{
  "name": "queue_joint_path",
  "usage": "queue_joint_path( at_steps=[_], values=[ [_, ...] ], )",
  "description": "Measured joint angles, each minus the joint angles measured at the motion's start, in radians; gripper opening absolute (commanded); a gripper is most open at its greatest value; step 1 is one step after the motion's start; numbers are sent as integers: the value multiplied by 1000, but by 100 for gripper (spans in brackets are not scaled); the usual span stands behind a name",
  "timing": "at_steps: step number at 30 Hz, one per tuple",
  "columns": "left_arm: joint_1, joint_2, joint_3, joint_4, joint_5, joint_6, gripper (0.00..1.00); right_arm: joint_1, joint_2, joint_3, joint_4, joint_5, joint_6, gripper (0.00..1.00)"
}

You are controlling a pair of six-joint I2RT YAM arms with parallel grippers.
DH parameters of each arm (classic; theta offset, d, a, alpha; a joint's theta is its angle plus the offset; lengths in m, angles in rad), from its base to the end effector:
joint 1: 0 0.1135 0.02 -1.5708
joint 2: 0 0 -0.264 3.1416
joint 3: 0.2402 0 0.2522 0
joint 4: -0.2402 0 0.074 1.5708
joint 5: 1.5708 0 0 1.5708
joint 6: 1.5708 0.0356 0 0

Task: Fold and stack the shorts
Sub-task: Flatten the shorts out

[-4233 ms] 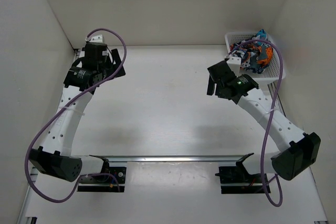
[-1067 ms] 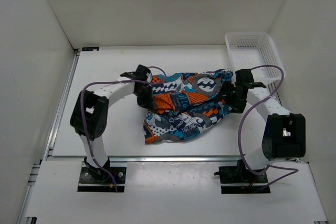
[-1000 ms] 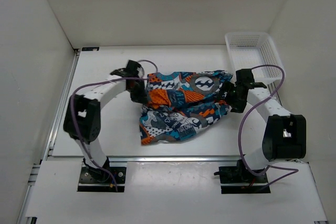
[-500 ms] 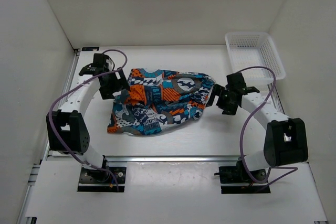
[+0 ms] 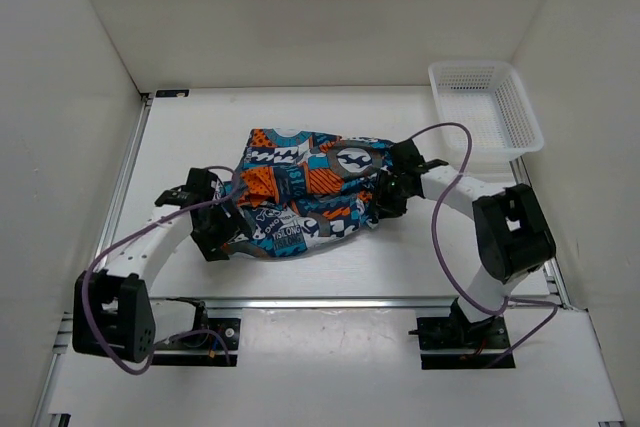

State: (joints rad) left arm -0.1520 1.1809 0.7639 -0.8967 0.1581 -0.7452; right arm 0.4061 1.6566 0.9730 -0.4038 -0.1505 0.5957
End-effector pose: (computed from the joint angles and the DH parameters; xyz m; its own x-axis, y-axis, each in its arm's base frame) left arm 0.1926 -0.0352 0.2078 -0.8308 -0.5502 -0.0836 -0.5093 0.8123 -0.2843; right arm 0.2930 0.1318 0.1716 -0.9284 0.2047 -0.3103 0.0801 0.9253 0.3707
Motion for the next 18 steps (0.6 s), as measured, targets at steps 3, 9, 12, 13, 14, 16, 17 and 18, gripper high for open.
queue_joint_path(
  at_steps=[3,9,12,13,14,16,17,18],
  values=[
    [-22,53,-26,18,9,-43,53,35,43,55,4,-2,6,5],
    [-54,136,-26,64,-19,-91,12,59,23,131,-23,65,-5,0],
    [-54,176,-26,69,-35,-96,10,58,-37,132,-69,118,-23,0],
    [-54,179,-27,69,-39,-99,10,55,-63,132,-89,145,-31,0],
    [-54,178,-28,71,-40,-102,12,54,-89,132,-108,170,-41,0],
    [-54,167,-33,72,-43,-110,40,45,-137,131,-137,211,-56,0],
    [-54,163,-37,74,-44,-117,58,37,-160,130,-148,226,-65,0],
    [-54,159,-39,73,-46,-122,76,25,-177,130,-157,238,-73,0]
  ],
)
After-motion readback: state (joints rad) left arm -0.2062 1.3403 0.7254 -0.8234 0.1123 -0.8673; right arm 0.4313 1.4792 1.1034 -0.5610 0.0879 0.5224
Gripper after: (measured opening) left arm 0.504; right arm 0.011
